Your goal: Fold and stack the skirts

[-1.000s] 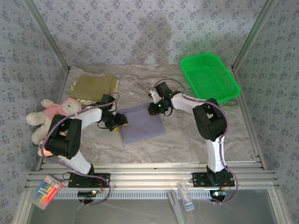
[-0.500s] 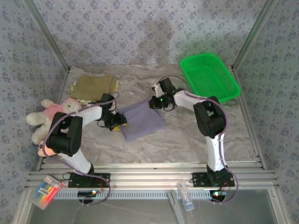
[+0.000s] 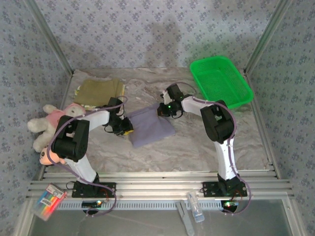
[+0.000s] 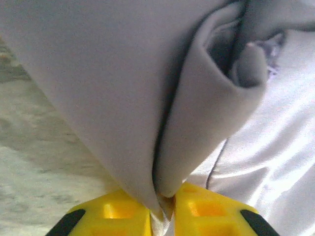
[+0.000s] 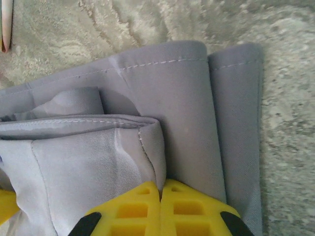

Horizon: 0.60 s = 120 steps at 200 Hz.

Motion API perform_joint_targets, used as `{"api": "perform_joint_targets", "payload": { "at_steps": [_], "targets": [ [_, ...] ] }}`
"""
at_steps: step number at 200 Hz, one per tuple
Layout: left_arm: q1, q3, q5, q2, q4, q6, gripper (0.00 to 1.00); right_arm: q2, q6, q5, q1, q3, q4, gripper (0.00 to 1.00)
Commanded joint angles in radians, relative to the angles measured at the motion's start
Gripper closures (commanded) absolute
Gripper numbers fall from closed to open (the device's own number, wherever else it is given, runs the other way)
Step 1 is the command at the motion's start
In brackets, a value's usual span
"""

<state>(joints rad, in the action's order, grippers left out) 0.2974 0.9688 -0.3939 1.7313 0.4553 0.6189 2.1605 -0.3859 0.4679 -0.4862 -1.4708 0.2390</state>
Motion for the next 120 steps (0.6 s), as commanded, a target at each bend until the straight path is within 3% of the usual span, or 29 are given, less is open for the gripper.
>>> {"api": "perform_joint_targets", "payload": {
  "at_steps": [1,21,44,56,78,80,86,88,120],
  "targets": [
    [0.007,0.034,0.008,-0.010,-0.009,0.003,0.90,-0.001,-0.031,-0.029,0.006,0.045,-0.001,1.00],
    [0.014,0.035,0.099,-0.045,0.047,0.002,1.00,-0.035,-0.058,-0.021,0.011,0.087,-0.040,1.00],
    [0.035,0.047,0.178,-0.084,0.096,-0.009,1.00,-0.107,-0.071,-0.019,0.019,0.129,-0.074,1.00],
    [0.061,0.075,0.230,-0.092,0.133,-0.027,1.00,-0.154,-0.077,-0.029,0.025,0.152,-0.088,0.95],
    [0.131,0.166,0.398,-0.076,0.230,-0.070,1.00,-0.243,-0.099,-0.039,0.046,0.190,-0.100,0.57],
    [0.137,0.177,0.415,-0.073,0.248,-0.074,1.00,-0.251,-0.101,-0.042,0.049,0.193,-0.100,0.49],
    [0.154,0.208,0.467,-0.061,0.281,-0.087,1.00,-0.278,-0.105,-0.051,0.057,0.206,-0.104,0.07],
    [0.159,0.219,0.485,-0.056,0.293,-0.091,1.00,-0.284,-0.107,-0.056,0.059,0.211,-0.105,0.02],
    [0.204,0.403,0.770,0.042,0.453,-0.177,1.00,-0.422,-0.148,-0.108,0.097,0.270,-0.102,0.00]
  ]
}}
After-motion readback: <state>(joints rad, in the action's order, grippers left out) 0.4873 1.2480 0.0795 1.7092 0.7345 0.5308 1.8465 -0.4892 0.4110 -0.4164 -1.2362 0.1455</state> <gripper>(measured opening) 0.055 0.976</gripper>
